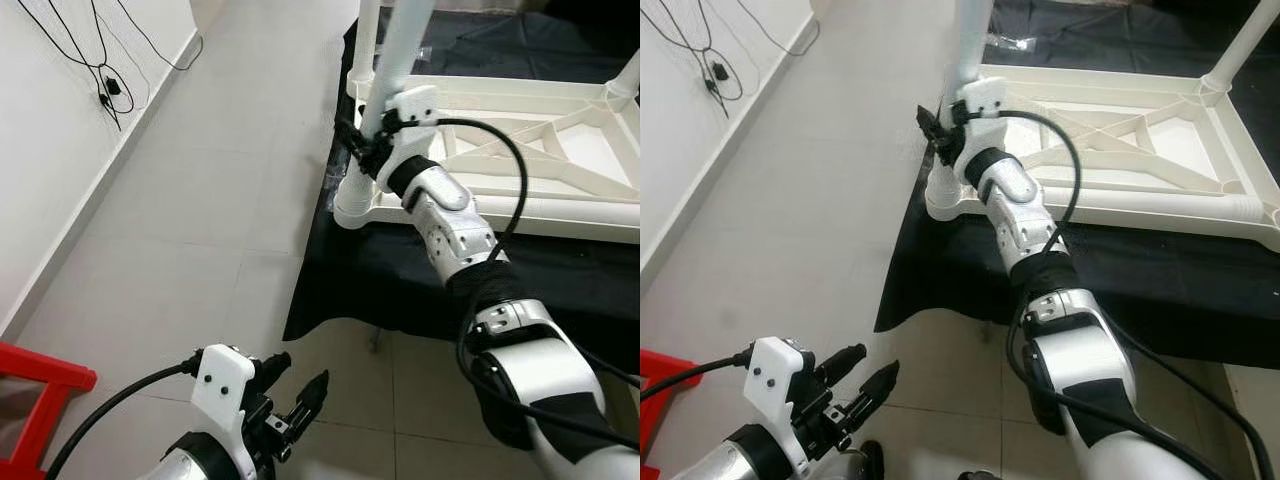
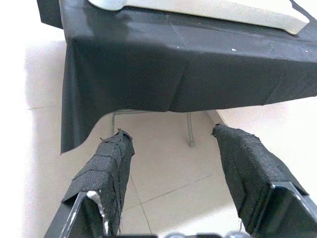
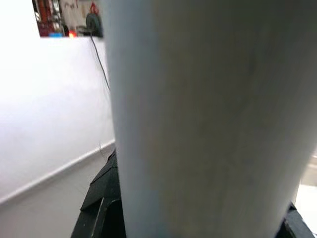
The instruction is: Building children table
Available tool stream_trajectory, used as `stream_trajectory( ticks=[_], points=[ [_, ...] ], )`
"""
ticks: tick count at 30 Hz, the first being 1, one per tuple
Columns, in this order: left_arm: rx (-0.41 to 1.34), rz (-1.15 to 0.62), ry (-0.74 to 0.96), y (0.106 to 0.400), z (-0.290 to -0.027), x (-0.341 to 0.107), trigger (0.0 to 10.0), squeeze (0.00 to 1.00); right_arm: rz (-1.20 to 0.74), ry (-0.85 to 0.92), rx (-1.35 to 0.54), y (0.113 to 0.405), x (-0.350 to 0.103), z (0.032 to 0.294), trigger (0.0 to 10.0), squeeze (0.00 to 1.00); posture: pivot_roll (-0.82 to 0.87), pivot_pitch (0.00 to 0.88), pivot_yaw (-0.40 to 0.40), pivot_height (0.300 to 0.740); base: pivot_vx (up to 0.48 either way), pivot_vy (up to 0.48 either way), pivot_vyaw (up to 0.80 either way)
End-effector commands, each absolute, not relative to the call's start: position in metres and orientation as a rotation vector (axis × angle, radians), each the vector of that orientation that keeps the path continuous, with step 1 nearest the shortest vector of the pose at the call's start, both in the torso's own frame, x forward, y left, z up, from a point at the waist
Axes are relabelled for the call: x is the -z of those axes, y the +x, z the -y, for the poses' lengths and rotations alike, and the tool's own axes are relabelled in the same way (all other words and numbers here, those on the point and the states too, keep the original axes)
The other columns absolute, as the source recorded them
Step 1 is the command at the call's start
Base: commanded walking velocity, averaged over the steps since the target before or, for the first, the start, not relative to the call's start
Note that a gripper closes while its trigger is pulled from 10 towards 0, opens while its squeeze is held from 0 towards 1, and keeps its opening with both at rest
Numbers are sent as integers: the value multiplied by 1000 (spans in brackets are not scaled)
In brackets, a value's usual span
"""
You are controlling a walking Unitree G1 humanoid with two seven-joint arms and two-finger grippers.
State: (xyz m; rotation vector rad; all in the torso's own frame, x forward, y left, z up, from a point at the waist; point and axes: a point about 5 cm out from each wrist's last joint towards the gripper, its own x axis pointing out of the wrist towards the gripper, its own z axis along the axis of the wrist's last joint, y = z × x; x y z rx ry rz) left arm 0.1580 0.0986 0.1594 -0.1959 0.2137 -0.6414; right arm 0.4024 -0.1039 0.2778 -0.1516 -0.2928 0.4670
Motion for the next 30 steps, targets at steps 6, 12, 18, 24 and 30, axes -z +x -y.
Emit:
stream_trajectory(
  ticks=[6, 12, 18, 24, 30],
  points=[
    [641, -230, -196, 156, -97, -156, 10000, 0, -68, -182, -292, 405, -203, 109, 10000, 0, 163, 292, -27, 740, 0, 0, 0],
    [640, -229, -198, 156, -96, -155, 10000, 0, -101, -75, -75, 408, -204, 111, 10000, 0, 166, 287, -31, 740, 0, 0, 0],
    [639, -228, -200, 157, -96, -155, 10000, 0, -101, -37, 86, 406, -201, 115, 10000, 0, 163, 287, -33, 740, 0, 0, 0],
    [641, -226, -203, 157, -95, -156, 10000, 0, -84, -58, 232, 400, -197, 117, 10000, 0, 165, 294, -36, 740, 0, 0, 0],
    [638, -224, -205, 158, -95, -156, 10000, 0, -102, 15, 404, 392, -191, 119, 10000, 0, 165, 298, -37, 740, 0, 0, 0]
  ],
)
